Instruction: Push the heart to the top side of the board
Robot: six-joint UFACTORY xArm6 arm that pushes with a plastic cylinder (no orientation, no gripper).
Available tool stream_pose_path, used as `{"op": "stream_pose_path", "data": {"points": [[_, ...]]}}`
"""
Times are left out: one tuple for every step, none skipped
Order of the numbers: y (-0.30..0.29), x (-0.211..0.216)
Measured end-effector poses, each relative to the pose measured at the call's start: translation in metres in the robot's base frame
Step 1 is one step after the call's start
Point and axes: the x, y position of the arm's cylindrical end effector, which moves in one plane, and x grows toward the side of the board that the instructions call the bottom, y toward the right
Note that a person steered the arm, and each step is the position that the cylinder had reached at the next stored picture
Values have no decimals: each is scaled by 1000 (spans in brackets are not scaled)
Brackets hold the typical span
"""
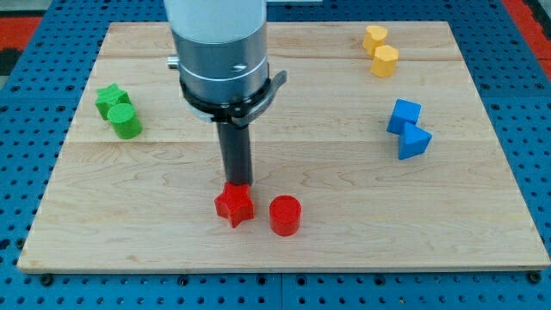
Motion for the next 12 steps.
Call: {"op": "stream_pose_path", "data": {"points": [[-3, 0], [-3, -8], [-3, -11], [-3, -11], [49, -33], [95, -79], [145, -126], [178, -148], [236, -173], [285, -223], [248, -273], [150, -245]]}}
